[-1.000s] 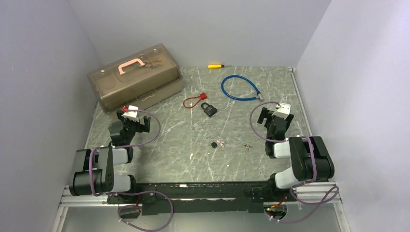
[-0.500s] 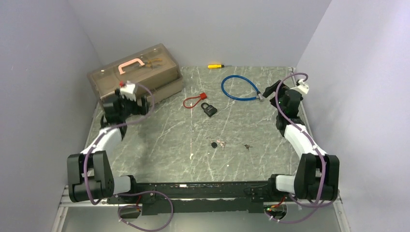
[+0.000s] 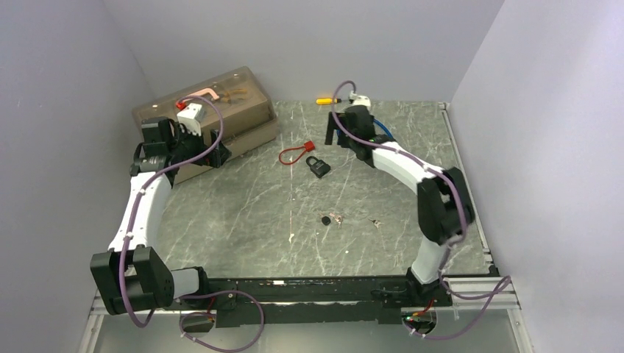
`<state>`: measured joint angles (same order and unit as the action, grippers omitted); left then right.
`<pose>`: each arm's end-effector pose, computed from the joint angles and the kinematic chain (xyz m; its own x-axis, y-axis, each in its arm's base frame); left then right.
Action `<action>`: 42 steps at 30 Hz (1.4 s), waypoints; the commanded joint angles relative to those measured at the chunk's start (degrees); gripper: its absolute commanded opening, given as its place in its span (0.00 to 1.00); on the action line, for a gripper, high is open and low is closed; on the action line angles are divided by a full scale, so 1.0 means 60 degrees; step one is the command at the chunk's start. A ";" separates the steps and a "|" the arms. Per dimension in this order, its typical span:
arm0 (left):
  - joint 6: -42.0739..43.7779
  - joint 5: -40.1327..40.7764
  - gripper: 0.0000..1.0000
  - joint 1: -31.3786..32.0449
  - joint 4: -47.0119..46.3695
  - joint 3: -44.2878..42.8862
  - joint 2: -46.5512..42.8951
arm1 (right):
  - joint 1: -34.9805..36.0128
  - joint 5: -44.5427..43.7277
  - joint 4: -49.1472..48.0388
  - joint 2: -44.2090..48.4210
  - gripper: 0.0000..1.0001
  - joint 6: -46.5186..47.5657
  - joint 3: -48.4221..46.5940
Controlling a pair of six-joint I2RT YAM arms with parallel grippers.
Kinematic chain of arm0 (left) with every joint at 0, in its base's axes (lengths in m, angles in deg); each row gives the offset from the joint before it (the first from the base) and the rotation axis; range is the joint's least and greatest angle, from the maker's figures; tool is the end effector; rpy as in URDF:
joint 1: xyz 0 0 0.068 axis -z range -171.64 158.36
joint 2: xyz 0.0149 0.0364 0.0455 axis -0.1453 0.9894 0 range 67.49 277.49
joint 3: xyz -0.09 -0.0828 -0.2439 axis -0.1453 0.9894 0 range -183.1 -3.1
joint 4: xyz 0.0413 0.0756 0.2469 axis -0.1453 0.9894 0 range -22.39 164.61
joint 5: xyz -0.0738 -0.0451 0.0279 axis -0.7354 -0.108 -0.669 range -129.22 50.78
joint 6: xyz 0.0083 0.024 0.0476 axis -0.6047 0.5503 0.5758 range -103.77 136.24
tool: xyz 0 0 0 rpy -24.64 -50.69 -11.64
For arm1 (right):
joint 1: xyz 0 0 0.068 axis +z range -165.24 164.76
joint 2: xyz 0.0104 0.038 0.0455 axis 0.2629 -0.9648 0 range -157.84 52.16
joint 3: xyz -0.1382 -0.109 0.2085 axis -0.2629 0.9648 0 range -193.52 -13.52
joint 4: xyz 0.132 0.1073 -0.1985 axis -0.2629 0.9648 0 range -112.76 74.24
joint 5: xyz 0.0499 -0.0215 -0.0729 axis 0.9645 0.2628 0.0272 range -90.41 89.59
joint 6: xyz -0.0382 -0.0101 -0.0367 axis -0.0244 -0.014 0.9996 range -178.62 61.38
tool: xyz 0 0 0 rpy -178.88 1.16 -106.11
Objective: Unlock with the key
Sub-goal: Move the lock to the center of the board.
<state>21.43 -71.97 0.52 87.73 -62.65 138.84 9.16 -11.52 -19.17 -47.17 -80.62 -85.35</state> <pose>0.2760 0.0185 0.3172 -0.4910 0.0093 -0.8711 0.3862 0.8986 -0.2082 0.3681 0.1596 0.2579 -0.5315 0.1623 -0.8313 -0.0605 0.9717 0.2284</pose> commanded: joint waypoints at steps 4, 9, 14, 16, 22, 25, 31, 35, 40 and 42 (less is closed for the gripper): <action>0.0490 -0.0539 0.98 -0.0027 0.2018 -0.1101 -0.0652 | 0.0757 -0.0447 0.1004 -0.2851 1.00 0.0783 -0.2795; 0.0806 -0.0603 0.98 -0.0017 0.2495 -0.1313 -0.0813 | 0.1028 -0.0252 0.1446 -0.4255 0.99 0.0748 -0.4347; 0.1067 -0.0600 0.98 -0.0027 0.2907 -0.1384 -0.0807 | 0.1298 -0.0376 0.2241 -0.5621 0.96 0.0936 -0.6136; 0.1147 -0.0585 0.98 -0.0027 0.3078 -0.1395 -0.0782 | 0.1307 -0.0411 0.2441 -0.5993 0.94 0.0980 -0.6641; 0.1293 -0.0463 0.98 -0.0027 0.3269 -0.1328 -0.0935 | 0.1300 -0.0374 0.2511 -0.6441 0.87 0.1139 -0.7128; 0.1210 -0.0559 0.98 -0.0027 0.3286 -0.1325 -0.1054 | 0.1306 -0.0195 0.2583 -0.6568 0.83 0.1113 -0.7187; 0.1099 -0.0547 0.98 -0.0027 0.3357 -0.1279 -0.1330 | 0.1377 0.0016 0.2609 -0.6640 0.70 0.1128 -0.7029; 0.1142 -0.0490 0.98 -0.0019 0.3454 -0.1151 -0.1513 | 0.1500 0.0051 0.2598 -0.6663 0.62 0.1239 -0.6958; 0.1190 -0.0382 0.99 -0.0027 0.3591 -0.1010 -0.1699 | 0.1747 0.0072 0.2549 -0.6623 0.52 0.1330 -0.6843; 0.1254 -0.0339 0.99 -0.0020 0.3678 -0.0988 -0.1745 | 0.1887 0.0142 0.2521 -0.6531 0.48 0.1260 -0.6690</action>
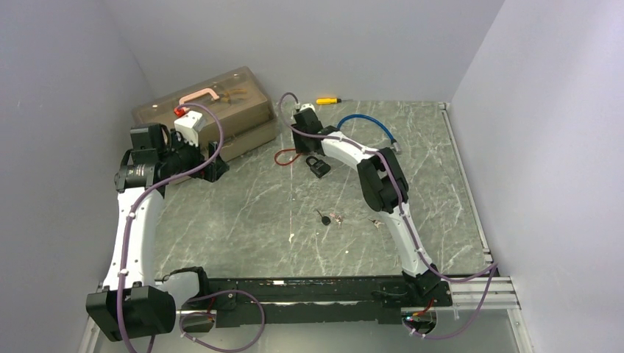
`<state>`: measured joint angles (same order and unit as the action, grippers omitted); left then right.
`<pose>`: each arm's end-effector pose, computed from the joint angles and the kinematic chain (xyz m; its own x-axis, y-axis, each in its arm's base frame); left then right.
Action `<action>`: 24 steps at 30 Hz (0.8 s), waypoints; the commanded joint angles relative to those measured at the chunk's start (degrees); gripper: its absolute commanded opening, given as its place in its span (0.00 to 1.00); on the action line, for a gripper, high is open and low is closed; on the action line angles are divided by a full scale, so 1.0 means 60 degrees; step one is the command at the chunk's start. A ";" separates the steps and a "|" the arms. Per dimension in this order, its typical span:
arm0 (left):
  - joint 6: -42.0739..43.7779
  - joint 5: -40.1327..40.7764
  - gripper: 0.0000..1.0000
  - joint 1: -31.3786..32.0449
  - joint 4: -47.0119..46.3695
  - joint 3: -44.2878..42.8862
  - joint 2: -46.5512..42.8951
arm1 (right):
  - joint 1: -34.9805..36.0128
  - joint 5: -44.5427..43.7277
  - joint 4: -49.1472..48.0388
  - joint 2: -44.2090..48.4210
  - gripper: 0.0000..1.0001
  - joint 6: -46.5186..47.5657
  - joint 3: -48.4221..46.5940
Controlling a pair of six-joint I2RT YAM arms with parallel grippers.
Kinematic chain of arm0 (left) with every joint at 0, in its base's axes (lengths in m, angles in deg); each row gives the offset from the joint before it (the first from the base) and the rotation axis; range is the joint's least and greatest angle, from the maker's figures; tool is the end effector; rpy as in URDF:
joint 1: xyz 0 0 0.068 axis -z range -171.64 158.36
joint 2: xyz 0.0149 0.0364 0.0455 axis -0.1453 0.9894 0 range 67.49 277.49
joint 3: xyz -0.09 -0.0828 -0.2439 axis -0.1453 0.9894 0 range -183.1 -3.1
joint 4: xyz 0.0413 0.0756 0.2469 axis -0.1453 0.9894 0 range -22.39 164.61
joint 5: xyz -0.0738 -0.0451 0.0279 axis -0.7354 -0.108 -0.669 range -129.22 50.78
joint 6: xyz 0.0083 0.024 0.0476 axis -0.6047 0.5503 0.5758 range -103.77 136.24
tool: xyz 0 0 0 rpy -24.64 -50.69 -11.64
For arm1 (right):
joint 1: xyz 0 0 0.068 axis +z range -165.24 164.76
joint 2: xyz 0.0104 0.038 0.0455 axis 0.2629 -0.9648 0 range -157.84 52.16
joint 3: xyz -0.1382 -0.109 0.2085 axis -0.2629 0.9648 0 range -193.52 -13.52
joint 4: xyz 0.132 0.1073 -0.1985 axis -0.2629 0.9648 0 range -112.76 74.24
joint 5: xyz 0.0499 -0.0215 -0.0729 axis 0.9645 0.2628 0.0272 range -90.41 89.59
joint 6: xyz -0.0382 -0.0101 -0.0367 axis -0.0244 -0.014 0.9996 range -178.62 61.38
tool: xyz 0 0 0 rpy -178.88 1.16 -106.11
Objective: Unlock with the key
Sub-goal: Move the lock to the center of the board.
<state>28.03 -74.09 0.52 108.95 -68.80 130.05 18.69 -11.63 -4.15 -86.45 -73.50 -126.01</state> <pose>0.2215 0.0099 0.3572 -0.5318 0.0961 -0.8414 0.4514 0.8728 -0.1856 0.4534 0.2968 0.1574 -0.6754 -0.1511 -0.7218 -0.2685 0.9620 0.0499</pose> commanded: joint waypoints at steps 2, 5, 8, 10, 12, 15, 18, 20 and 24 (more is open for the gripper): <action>0.0189 0.0099 0.98 -0.0016 0.0198 0.0073 -0.0364 | 0.0487 0.0146 -0.0074 0.0226 0.44 0.0027 0.0436; 0.0231 0.0159 0.98 -0.0016 0.0273 0.0110 -0.0503 | 0.0824 -0.0121 -0.0348 0.0794 0.41 -0.0148 0.1405; 0.0284 0.0197 0.99 -0.0026 0.0344 0.0162 -0.0657 | 0.1188 -0.0146 -0.0748 0.1577 0.38 -0.0566 0.2791; 0.0325 0.0206 0.99 -0.0027 0.0370 0.0225 -0.0767 | 0.1507 -0.0209 -0.1236 0.2227 0.37 -0.0787 0.3881; 0.0352 0.0208 0.99 -0.0027 0.0386 0.0292 -0.0868 | 0.1865 -0.0302 -0.1612 0.2754 0.37 -0.0919 0.4960; 0.0388 0.0185 0.98 -0.0027 0.0448 0.0339 -0.0996 | 0.2359 -0.0417 -0.1622 0.3305 0.35 -0.1307 0.5735; 0.0431 0.0140 0.98 -0.0026 0.0460 0.0378 -0.1077 | 0.2953 -0.0649 -0.1609 0.3824 0.35 -0.1727 0.6362; 0.0423 0.0118 0.98 -0.0027 0.0414 0.0422 -0.1097 | 0.3210 -0.0675 -0.1624 0.4034 0.43 -0.2019 0.6635; 0.0396 0.0102 0.98 -0.0027 0.0478 0.0386 -0.0987 | 0.3275 -0.0563 -0.1290 0.4333 0.55 -0.2099 0.6361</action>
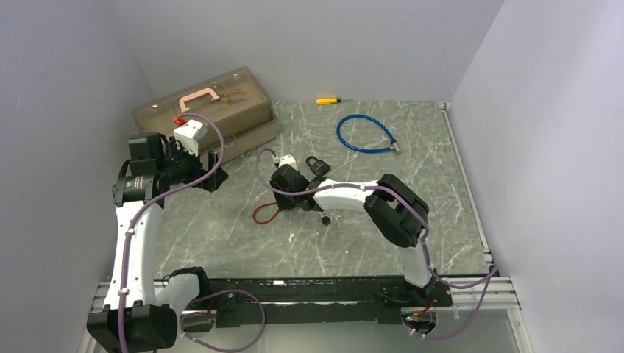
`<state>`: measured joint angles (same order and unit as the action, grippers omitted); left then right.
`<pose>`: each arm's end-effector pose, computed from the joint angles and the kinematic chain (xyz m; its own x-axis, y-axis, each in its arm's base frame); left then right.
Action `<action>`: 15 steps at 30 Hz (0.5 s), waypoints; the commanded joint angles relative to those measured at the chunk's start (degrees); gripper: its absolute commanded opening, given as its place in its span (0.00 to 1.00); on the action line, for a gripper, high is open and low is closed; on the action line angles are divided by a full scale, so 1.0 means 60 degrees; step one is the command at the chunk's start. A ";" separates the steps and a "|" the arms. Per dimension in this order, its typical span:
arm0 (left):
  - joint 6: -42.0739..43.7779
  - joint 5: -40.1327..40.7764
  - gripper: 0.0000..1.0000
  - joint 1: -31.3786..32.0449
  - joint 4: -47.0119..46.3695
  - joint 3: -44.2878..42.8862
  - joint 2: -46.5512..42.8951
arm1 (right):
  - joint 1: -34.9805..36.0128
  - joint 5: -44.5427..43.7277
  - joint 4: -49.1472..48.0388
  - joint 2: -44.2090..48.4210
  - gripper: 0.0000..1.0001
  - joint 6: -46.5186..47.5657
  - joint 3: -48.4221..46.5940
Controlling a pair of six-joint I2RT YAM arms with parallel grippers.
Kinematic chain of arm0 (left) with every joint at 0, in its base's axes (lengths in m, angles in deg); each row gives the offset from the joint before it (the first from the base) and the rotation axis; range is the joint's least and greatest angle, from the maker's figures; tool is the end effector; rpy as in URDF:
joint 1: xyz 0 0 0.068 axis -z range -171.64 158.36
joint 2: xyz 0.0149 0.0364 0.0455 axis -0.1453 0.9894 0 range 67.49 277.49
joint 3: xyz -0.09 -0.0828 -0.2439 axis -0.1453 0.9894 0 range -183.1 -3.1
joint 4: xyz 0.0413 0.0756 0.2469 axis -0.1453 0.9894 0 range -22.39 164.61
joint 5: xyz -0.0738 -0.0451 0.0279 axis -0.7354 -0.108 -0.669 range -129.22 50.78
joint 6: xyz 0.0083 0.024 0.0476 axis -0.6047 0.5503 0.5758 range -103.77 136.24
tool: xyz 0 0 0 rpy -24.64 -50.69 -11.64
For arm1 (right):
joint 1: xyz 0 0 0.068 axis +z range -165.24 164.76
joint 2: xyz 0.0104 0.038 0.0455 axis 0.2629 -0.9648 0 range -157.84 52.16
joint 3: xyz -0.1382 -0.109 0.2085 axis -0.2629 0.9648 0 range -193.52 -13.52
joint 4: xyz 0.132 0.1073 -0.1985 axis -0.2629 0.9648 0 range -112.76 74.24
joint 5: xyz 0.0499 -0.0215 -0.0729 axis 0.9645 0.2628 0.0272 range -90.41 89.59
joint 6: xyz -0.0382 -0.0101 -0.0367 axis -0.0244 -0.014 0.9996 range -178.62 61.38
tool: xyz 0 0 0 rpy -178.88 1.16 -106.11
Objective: Unlock with the key
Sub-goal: Move the lock to the center of the board.
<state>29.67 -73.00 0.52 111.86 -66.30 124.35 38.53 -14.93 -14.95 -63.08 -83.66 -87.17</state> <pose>0.1952 0.0068 0.3575 -0.5176 0.1237 -0.8467 0.4539 0.8785 -0.1491 0.2590 0.3386 0.1522 -0.6962 -0.2572 -0.6702 -0.4303 0.8968 0.1028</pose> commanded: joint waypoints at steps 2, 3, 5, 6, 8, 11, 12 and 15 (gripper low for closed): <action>0.0131 -0.0092 0.98 -0.0023 0.0077 -0.0094 0.0003 | -0.0178 -0.0075 0.0644 0.0718 0.57 -0.0124 -0.0507; 0.0149 -0.0119 0.99 -0.0027 0.0073 -0.0082 -0.0016 | -0.0306 -0.0087 0.0719 0.0867 0.60 0.0016 -0.0722; 0.0169 -0.0142 0.98 -0.0027 0.0027 -0.0073 -0.0077 | -0.0732 -0.0054 0.0893 0.1099 0.68 0.0199 -0.1171; 0.0175 -0.0147 0.98 -0.0023 0.0034 -0.0093 -0.0086 | -0.1028 0.0018 0.0984 0.1193 0.71 0.0258 -0.1376; 0.0205 -0.0180 0.98 -0.0027 0.0133 -0.0199 -0.0034 | -0.1874 0.0171 0.1052 0.1334 0.76 0.0326 -0.1644; 0.0224 -0.0219 0.98 -0.0020 0.0312 -0.0382 0.0107 | -0.3137 0.0427 0.0928 0.1335 0.79 0.0328 -0.1858; 0.0226 -0.0232 0.98 -0.0026 0.0375 -0.0444 0.0161 | -0.3610 0.0592 0.0912 0.1226 0.80 0.0310 -0.1973; 0.0235 -0.0304 0.98 -0.0027 0.0520 -0.0579 0.0224 | -0.4761 0.0743 0.1205 0.0573 0.83 0.0291 -0.2627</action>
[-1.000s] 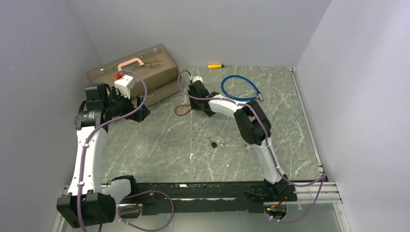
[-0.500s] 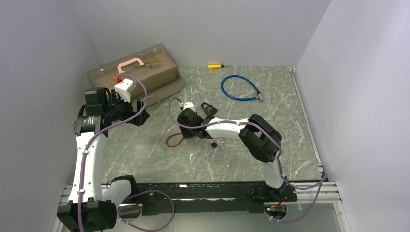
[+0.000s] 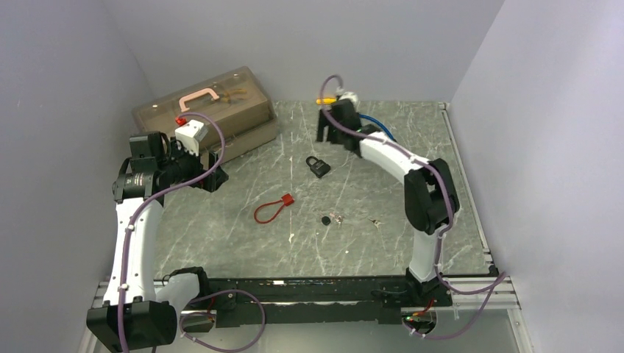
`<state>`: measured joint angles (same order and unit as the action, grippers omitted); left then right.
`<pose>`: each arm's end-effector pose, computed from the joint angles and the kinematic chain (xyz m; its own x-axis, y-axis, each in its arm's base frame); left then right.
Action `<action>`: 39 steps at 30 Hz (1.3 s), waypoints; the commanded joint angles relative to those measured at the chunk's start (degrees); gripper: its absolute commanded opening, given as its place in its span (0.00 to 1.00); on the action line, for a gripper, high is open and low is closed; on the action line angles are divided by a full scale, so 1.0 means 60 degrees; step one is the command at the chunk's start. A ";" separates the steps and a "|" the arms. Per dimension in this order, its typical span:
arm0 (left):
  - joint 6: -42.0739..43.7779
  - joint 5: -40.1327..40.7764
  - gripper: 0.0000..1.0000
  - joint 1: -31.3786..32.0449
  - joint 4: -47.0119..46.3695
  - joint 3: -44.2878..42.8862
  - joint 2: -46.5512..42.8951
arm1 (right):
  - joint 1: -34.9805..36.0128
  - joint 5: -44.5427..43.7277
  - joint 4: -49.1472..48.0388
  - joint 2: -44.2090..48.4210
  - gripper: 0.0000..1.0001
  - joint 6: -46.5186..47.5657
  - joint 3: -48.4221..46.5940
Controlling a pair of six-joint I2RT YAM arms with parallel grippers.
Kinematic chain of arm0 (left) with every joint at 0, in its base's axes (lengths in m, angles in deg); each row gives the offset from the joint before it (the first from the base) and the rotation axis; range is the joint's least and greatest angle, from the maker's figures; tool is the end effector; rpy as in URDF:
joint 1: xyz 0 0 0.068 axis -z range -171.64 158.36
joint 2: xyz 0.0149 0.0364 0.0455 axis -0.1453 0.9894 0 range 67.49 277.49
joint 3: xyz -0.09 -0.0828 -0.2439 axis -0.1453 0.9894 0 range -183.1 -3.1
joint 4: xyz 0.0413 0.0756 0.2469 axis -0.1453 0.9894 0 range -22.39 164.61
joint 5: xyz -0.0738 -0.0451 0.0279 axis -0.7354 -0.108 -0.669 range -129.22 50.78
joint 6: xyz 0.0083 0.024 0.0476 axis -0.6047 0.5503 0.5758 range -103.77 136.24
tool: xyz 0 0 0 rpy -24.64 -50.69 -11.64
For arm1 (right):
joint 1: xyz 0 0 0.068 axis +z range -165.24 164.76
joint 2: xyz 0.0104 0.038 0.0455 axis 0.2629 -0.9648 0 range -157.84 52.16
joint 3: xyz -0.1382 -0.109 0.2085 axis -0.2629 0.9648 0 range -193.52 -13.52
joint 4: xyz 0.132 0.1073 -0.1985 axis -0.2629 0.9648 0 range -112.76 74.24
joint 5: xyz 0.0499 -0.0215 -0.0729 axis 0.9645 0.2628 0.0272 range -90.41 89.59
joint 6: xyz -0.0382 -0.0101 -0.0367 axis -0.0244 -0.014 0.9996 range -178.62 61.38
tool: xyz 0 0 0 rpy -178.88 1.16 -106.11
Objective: Unlock with the key
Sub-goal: Move the lock to the center of the board.
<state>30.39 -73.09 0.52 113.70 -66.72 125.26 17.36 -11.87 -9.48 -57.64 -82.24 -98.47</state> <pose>0.1968 0.0070 0.3545 -0.5453 0.1299 -0.8281 0.4554 0.8753 -0.1626 0.3766 0.2326 0.2462 -0.6353 0.0596 -0.7699 -0.1549 0.9669 0.2026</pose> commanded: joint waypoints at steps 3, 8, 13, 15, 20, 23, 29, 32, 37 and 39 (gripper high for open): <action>0.0115 -0.0391 0.98 -0.0021 0.0244 -0.0480 0.0012 | -0.2106 0.0038 0.0848 -0.1327 0.85 -0.0088 -0.1659; 0.0211 -0.0476 0.98 -0.0026 0.0299 -0.0468 -0.0010 | -0.2843 -0.0074 0.1276 -0.2520 0.85 -0.0009 -0.2574; 0.0338 -0.0473 0.98 -0.0027 0.0405 -0.0455 0.0044 | -0.3019 0.0034 0.1304 -0.3107 0.81 0.0079 -0.2805; 0.0358 -0.0454 0.98 -0.0027 0.0385 -0.0431 0.0041 | -0.3017 0.0158 0.1406 -0.3290 0.77 0.0084 -0.2894; 0.0330 -0.0477 0.98 -0.0026 0.0389 -0.0461 0.0080 | -0.2970 0.0518 0.1191 -0.3103 0.70 -0.0240 -0.2091; 0.0326 -0.0507 0.98 -0.0015 0.0382 -0.0477 0.0060 | -0.2743 0.0614 0.0780 -0.2586 0.68 -0.0453 -0.0948; 0.0429 -0.0498 0.98 0.0000 0.0550 -0.0518 -0.0080 | -0.1641 0.0261 0.0169 -0.1328 0.64 -0.0877 0.1203; 0.0527 -0.0473 0.98 0.0002 0.0634 -0.0467 -0.0196 | -0.0882 -0.0168 -0.0163 -0.0714 0.67 -0.1341 0.2361; 0.0594 -0.0503 0.98 0.0002 0.0711 -0.0395 -0.0326 | 0.0466 -0.0664 -0.0506 0.0008 0.69 -0.2348 0.3899; 0.0635 -0.0528 0.98 0.0002 0.0784 -0.0401 -0.0341 | 0.0978 -0.1032 -0.0489 0.0220 0.68 -0.2636 0.4252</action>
<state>32.94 -74.49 0.52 117.76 -67.35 124.46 18.05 -17.16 -16.22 -57.14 -91.44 -78.60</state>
